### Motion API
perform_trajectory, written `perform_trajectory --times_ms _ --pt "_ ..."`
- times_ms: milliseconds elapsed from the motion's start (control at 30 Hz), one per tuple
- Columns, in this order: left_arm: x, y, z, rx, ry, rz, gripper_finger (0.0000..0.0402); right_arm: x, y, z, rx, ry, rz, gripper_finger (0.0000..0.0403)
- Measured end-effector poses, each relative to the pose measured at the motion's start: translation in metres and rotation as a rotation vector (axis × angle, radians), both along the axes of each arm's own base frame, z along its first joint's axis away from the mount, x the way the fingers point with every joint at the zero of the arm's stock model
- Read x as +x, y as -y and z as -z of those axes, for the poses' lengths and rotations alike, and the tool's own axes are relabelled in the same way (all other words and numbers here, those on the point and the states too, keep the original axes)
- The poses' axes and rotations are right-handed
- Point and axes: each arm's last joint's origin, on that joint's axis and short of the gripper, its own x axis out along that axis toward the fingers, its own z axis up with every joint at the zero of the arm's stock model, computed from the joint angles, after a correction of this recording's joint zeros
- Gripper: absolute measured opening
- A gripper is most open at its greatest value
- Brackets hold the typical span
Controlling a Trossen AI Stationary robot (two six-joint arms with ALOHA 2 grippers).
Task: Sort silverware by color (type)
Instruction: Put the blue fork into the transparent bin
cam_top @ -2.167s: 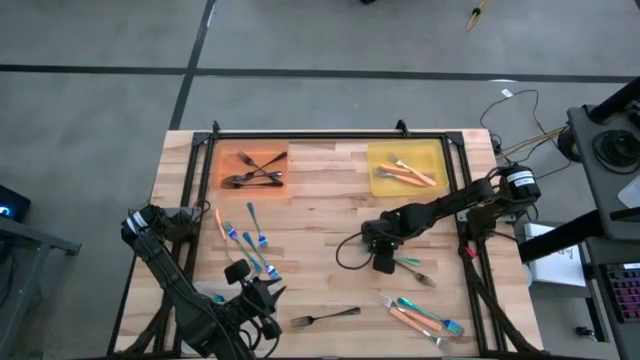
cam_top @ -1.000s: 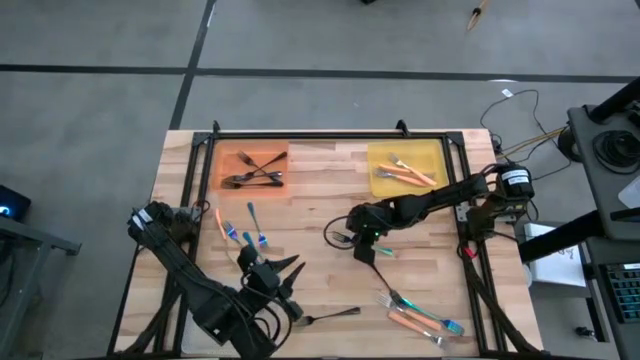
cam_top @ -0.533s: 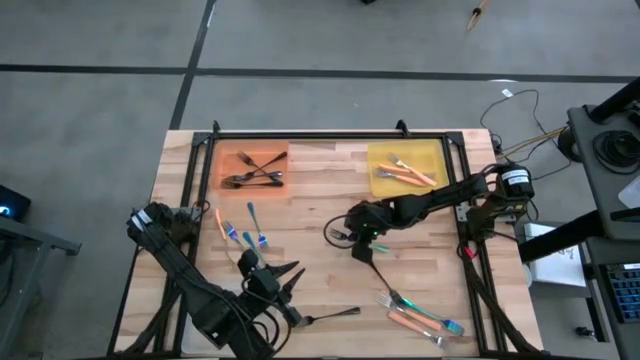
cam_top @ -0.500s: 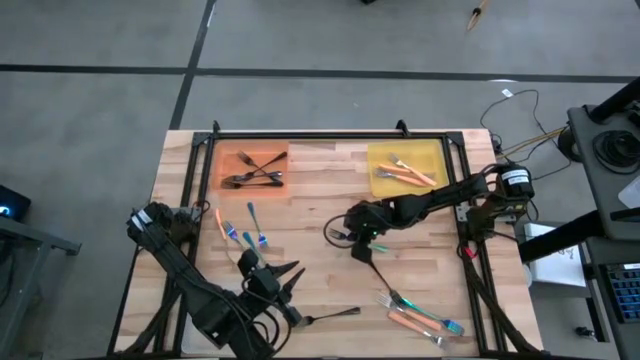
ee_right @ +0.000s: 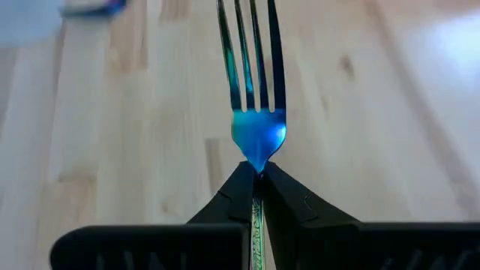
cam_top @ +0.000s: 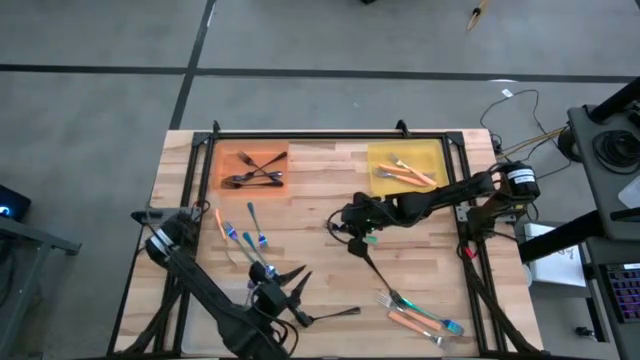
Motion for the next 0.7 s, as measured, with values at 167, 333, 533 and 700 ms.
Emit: perform_trajectory --times_ms 167,333,533,700 --pt "0.012 -0.006 0.019 0.041 0.064 -0.026 0.0065 -0.006 -0.009 -0.030 -0.027 0.131 0.014 0.0009" --pt "0.028 -0.022 0.027 0.038 0.059 -0.083 0.0065 -0.015 -0.025 -0.062 -0.059 0.291 0.010 0.0009" --pt "0.036 -0.034 0.028 0.031 0.055 -0.121 0.0066 -0.021 -0.041 -0.070 -0.169 0.337 0.017 0.0009" --pt "0.040 -0.042 0.029 0.035 0.047 -0.142 0.0082 -0.022 -0.049 -0.071 -0.215 0.354 -0.005 0.0009"
